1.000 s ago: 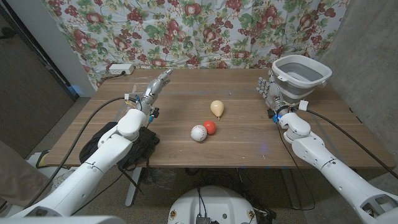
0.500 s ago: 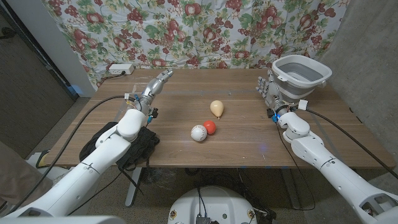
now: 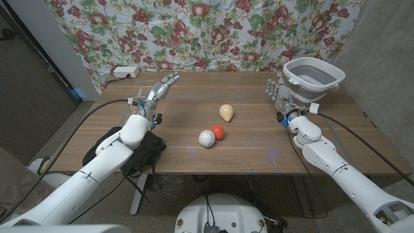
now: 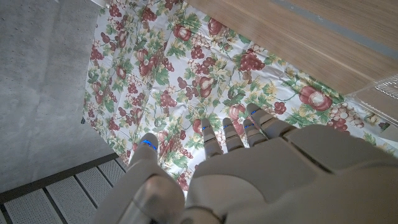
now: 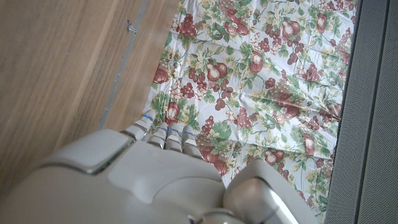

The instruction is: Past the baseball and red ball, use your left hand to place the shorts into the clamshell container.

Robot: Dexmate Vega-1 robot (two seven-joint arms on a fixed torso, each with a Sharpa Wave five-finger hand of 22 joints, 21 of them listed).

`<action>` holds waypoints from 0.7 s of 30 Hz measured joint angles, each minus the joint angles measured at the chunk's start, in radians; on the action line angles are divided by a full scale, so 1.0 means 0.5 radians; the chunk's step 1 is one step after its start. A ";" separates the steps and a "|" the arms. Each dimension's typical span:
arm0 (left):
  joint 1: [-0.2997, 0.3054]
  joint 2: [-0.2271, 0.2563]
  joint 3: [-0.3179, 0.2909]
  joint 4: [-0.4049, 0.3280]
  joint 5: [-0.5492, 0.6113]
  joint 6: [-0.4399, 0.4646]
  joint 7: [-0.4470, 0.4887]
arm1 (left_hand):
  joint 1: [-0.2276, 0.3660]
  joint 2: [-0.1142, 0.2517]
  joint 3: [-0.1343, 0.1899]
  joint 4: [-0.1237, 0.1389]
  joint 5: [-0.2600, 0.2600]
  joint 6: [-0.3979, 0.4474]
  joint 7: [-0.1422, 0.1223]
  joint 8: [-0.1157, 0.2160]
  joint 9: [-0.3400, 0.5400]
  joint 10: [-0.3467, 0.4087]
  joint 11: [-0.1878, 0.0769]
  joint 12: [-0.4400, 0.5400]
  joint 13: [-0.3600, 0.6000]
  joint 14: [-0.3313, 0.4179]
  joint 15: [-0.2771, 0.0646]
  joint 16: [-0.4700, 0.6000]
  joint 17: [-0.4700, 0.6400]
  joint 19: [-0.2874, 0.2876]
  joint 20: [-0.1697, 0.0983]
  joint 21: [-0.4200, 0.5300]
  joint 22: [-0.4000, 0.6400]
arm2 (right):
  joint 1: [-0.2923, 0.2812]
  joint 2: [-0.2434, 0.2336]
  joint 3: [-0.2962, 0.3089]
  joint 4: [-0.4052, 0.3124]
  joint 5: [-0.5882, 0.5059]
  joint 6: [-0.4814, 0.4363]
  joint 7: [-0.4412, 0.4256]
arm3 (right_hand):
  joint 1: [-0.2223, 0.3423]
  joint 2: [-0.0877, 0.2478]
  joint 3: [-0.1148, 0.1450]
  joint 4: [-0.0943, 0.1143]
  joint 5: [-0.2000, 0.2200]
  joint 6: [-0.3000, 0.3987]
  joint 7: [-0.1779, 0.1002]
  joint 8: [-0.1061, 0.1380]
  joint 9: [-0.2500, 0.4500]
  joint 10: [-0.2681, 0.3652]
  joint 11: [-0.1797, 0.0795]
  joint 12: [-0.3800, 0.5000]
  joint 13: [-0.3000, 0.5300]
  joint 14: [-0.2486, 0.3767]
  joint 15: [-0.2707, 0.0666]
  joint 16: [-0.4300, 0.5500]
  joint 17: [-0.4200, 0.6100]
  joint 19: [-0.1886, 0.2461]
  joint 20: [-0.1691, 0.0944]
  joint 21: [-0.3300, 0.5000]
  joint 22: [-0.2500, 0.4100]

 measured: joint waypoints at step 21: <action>0.138 0.170 -0.081 -0.194 0.056 0.165 -0.020 | 0.000 0.000 0.008 -0.025 0.000 -0.022 -0.022 -0.015 0.006 -0.025 -0.025 0.000 0.000 -0.007 0.007 0.000 0.000 -0.053 0.155 0.000 0.000 | 0.031 -0.011 -0.014 -0.002 -0.022 -0.032 0.008 | 0.000 0.000 0.000 0.000 0.000 0.000 0.000 0.000 0.000 0.000 0.000 0.000 0.000 -0.004 0.016 0.000 0.000 0.000 0.000 0.000 0.000</action>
